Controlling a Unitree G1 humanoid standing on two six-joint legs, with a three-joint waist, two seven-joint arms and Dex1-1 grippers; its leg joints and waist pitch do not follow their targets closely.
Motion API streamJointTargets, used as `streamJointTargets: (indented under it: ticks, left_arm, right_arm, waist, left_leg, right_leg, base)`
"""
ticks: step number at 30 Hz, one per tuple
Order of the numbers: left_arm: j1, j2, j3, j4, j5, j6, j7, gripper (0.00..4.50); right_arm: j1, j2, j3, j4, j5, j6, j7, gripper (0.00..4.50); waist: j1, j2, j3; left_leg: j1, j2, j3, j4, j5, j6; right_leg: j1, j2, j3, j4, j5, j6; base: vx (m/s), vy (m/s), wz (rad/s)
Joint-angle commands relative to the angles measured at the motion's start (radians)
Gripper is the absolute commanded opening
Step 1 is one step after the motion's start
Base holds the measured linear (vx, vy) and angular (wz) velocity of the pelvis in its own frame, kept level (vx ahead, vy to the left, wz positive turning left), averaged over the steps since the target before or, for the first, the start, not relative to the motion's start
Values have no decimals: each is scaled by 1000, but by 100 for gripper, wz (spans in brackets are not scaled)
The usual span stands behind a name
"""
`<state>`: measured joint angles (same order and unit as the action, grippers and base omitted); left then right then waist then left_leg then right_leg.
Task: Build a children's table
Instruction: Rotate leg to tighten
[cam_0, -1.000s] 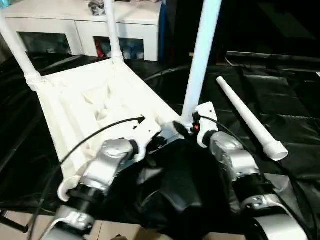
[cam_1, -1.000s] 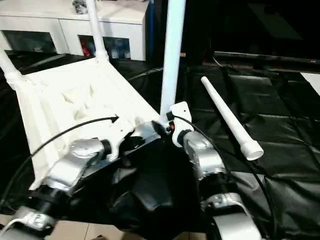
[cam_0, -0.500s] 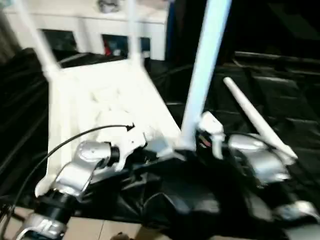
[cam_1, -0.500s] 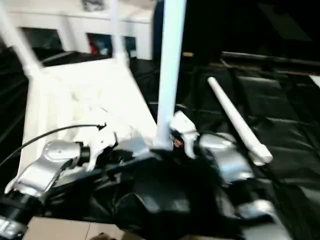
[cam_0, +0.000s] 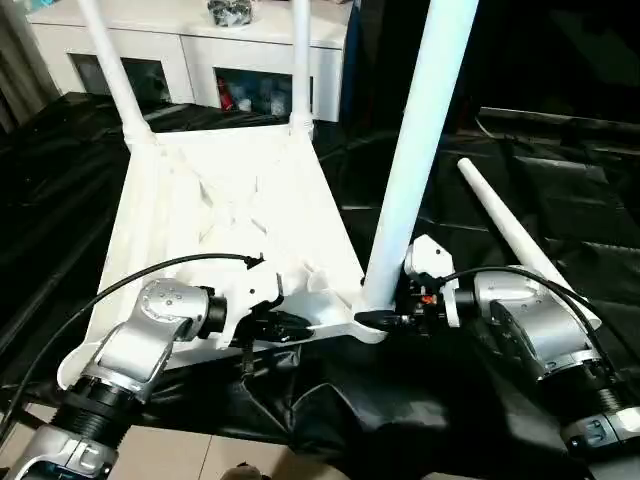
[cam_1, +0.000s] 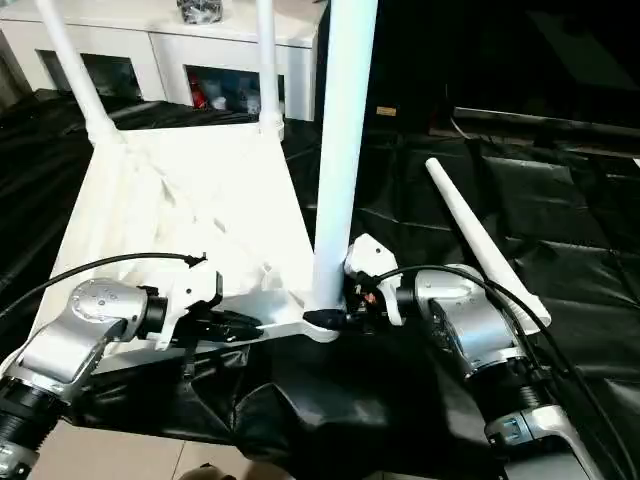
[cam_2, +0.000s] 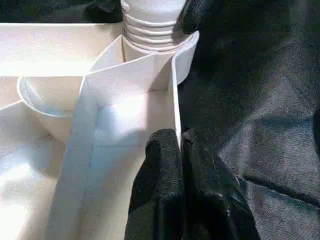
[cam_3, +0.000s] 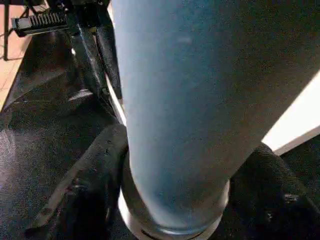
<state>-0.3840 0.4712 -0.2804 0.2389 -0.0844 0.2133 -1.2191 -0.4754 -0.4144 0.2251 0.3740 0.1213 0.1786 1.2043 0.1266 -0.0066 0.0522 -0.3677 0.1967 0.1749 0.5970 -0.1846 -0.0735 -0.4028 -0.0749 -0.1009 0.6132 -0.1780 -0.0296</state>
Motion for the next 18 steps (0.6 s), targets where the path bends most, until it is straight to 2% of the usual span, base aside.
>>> streamJointTargets:
  ticks: [1,7,11,12,14,15,17,18]
  left_arm:
    - [-9,-16,-21,-45,-32,-34,-26,0]
    - [-12,-29,-17,-33,-15,-32,19,0]
    - [-35,-91,-1,4,18,-11,134,0]
    - [-51,-125,6,25,31,2,193,0]
    - [-62,-147,10,39,39,11,231,0]
    - [-87,-200,23,71,60,42,332,0]
    - [-124,-275,35,118,78,75,454,0]
    - [-137,-303,41,135,83,88,499,0]
  right_arm:
    - [2,7,29,-25,4,0,23,270]
    - [21,19,34,-32,7,6,17,263]
    - [47,80,14,-20,16,33,-78,262]
    - [42,118,-1,9,7,40,-149,262]
    - [37,143,-11,29,0,44,-198,262]
    - [23,195,-31,78,-17,46,-302,262]
    - [-9,270,-64,153,-28,50,-445,262]
    - [-22,297,-76,180,-31,50,-496,262]
  waist:
    - [-3,-5,-66]
    - [0,-5,-66]
    - [6,-5,-65]
    - [6,-1,-63]
    - [1,-4,-60]
    - [0,-5,-60]
    - [-11,-4,-51]
    - [-22,-3,-52]
  left_leg:
    - [10,41,-10,-69,-164,51]
    - [12,42,-10,-69,-171,47]
    - [15,43,-10,-71,-178,40]
    - [13,41,-11,-72,-189,33]
    - [17,38,-12,-74,-224,15]
    - [19,37,-13,-75,-237,8]
    - [24,33,-14,-76,-274,-4]
    - [26,30,-17,-75,-296,-13]
  right_leg:
    - [53,-79,61,-74,-248,-170]
    - [52,-79,62,-77,-266,-161]
    - [49,-79,62,-80,-274,-156]
    - [51,-81,61,-82,-298,-150]
    - [49,-81,59,-92,-371,-131]
    - [49,-83,57,-98,-411,-115]
    - [43,-82,53,-110,-489,-99]
    - [44,-84,48,-118,-545,-80]
  base:
    - [0,0,0]
    - [0,0,0]
    - [0,0,0]
    - [0,0,0]
    - [0,0,0]
    - [0,0,0]
    - [0,0,0]
    - [0,0,0]
